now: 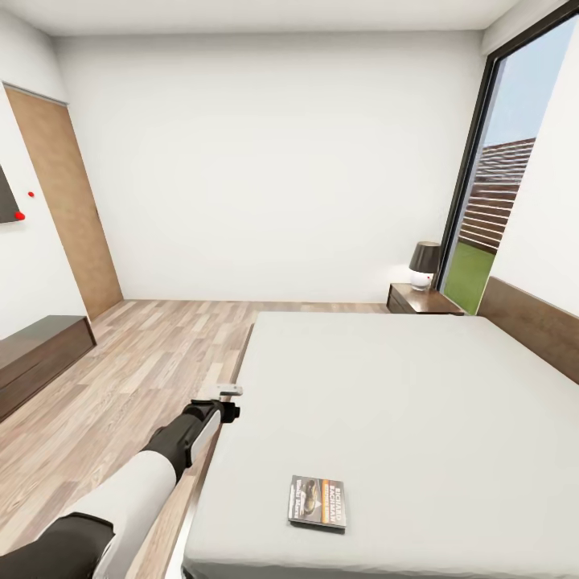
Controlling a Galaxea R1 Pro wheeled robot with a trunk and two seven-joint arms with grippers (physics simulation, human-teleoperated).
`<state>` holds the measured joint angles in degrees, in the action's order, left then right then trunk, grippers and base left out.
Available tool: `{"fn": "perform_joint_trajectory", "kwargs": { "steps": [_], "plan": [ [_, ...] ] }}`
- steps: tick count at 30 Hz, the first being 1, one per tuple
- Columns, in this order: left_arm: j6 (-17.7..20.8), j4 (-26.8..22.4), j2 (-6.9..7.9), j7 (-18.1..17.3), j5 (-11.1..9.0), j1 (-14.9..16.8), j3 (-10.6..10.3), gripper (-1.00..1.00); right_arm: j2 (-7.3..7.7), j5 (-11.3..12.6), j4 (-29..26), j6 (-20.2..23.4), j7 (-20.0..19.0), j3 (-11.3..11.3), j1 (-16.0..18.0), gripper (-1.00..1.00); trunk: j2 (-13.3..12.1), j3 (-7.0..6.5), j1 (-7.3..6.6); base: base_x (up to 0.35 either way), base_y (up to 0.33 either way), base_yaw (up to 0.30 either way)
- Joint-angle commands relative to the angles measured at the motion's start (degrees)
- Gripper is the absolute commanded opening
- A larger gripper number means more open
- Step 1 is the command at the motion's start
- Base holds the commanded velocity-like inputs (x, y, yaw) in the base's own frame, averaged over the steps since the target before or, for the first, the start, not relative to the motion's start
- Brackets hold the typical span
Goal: In the bedroom, move the book from the bed onto either nightstand, and place the two sandals side by side next to the bed.
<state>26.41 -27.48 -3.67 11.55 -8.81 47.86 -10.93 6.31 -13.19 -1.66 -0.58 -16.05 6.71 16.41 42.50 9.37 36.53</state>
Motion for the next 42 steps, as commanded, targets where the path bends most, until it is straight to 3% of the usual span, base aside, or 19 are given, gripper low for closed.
{"fn": "perform_joint_trajectory", "kwargs": {
  "steps": [1,42],
  "plan": [
    [0.2,-0.1,0.07,0.6,-0.7,0.1,-0.4,1.0,0.03,-0.6,0.0,-0.1,-0.2,0.5,0.0,1.0,0.1,0.09,0.01,0.0,0.0,0.0],
    [-0.1,-0.6,0.65,0.2,-1.1,0.0,0.1,1.0,0.04,-0.5,-0.2,-0.1,-0.2,0.6,-0.1,1.0,0.1,0.45,0.01,-0.012,-0.041,-0.003]
  ]
}}
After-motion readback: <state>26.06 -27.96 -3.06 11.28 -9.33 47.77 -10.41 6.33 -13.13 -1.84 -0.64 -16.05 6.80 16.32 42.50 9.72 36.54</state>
